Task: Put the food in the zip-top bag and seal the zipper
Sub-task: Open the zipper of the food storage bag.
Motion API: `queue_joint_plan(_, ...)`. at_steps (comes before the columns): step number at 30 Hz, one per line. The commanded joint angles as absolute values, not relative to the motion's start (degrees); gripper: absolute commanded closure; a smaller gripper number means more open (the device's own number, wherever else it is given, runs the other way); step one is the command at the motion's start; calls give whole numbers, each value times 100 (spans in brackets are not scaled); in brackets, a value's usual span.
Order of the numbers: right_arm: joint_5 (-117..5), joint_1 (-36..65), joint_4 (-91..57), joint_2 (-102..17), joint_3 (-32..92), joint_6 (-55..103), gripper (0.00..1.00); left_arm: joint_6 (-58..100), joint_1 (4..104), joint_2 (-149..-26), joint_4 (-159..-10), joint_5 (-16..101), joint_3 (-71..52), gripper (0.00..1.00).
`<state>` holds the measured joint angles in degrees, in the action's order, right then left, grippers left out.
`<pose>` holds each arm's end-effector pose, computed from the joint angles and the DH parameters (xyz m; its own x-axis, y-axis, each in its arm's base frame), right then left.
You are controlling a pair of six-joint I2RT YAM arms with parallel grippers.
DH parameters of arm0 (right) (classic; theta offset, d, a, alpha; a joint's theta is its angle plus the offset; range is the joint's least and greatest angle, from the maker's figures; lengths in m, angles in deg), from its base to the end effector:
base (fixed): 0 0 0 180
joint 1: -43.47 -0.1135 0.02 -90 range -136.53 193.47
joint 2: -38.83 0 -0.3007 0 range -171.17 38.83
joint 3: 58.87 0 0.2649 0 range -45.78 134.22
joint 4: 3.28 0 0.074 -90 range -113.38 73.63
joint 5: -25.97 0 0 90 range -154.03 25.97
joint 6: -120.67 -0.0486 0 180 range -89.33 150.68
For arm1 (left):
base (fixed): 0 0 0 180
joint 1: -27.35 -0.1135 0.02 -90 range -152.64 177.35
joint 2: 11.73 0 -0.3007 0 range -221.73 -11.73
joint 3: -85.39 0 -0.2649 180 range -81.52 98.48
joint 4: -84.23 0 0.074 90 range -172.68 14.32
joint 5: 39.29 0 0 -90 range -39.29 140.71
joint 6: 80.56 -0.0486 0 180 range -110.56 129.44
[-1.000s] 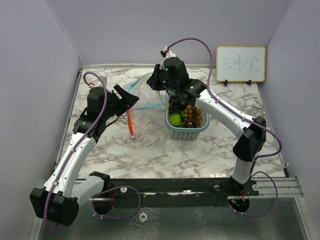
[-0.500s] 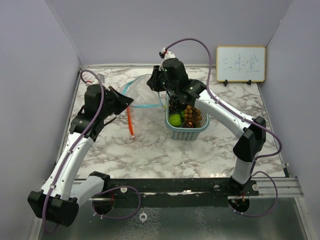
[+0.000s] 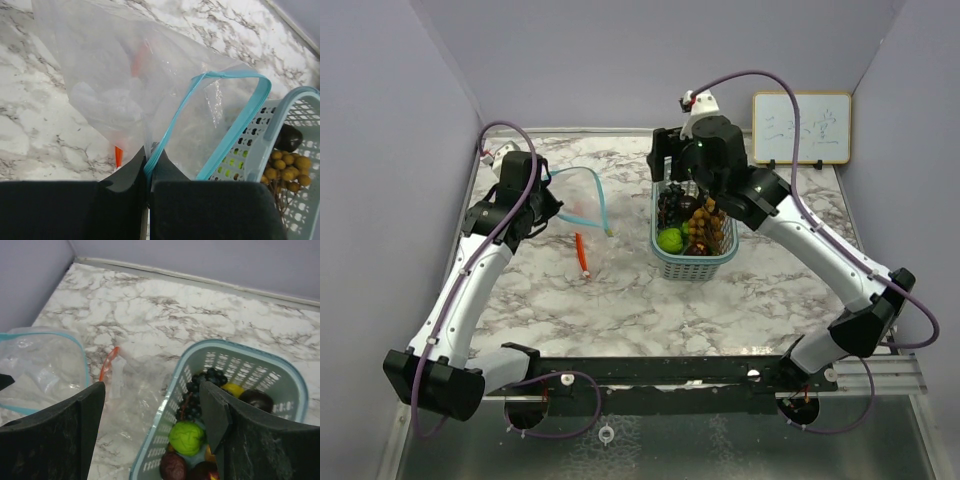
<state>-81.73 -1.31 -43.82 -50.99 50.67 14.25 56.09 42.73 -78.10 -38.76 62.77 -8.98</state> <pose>0.2808 0.2578 0.4608 -0.3747 0.0076 -0.9271 -0.3789 0.9114 0.1606 0.2395 -0.0554 0.4020 -0.4780 -0.6061 -0.6358 -0.3605 0.7954 -0.4872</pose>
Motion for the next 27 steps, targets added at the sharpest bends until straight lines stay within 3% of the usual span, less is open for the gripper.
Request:
queue_joint_plan(1, -8856, 181, -5515, -5126, 5002, 1289, 25, 5417, 4252, -7899, -3513, 6839, -681, 100)
queue_joint_plan(19, -8721, 664, -7418, -6202, 4779, 744, 22, 5293, 4256, -8116, -4147, 6492, -856, 100)
queue_joint_plan(27, -8697, 664, -7701, -5933, 4310, 447, 22, 5306, 4200, -8235, -4297, 6479, -914, 100)
